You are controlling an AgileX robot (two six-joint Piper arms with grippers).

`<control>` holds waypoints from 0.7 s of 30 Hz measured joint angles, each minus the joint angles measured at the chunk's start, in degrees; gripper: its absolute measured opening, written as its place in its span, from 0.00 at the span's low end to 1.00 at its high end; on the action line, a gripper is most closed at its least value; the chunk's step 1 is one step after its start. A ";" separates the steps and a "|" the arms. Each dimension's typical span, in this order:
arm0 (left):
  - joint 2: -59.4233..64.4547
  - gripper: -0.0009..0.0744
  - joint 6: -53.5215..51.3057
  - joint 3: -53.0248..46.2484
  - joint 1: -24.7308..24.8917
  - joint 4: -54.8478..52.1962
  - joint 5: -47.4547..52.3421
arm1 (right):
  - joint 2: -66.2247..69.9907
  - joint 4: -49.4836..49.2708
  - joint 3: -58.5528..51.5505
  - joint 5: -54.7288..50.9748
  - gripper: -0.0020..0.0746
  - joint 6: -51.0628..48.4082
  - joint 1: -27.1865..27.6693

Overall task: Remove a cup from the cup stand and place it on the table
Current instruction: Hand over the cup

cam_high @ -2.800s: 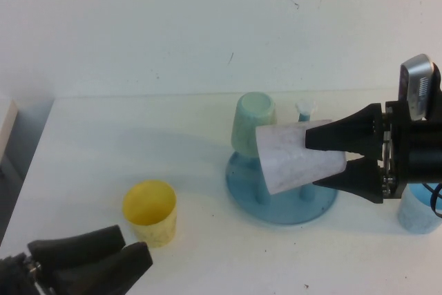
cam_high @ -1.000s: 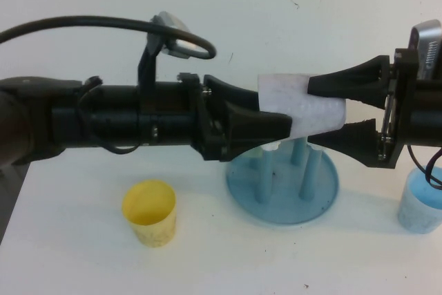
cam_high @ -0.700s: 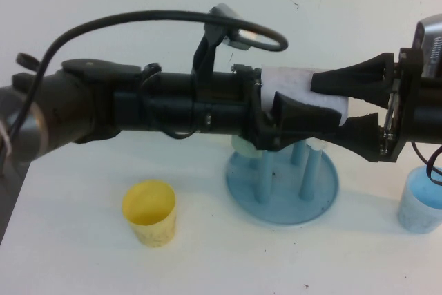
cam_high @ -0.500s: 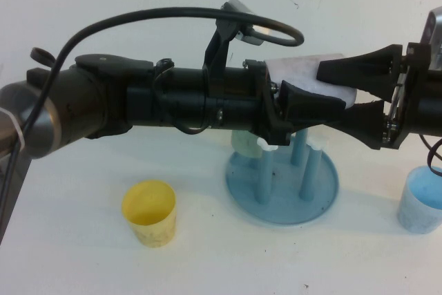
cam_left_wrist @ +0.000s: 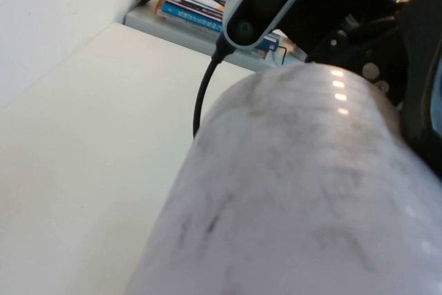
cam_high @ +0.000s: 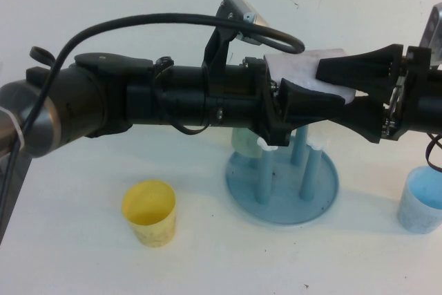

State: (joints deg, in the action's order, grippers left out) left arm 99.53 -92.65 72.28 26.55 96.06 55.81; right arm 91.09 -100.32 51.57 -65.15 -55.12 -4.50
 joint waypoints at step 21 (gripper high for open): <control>0.00 0.15 -1.72 0.27 0.00 -0.22 0.10 | 0.03 0.47 0.00 -0.85 0.79 -13.23 0.00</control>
State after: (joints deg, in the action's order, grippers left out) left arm 99.53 -94.37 72.55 26.55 95.84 55.91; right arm 91.12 -99.85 51.57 -66.00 -68.36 -4.50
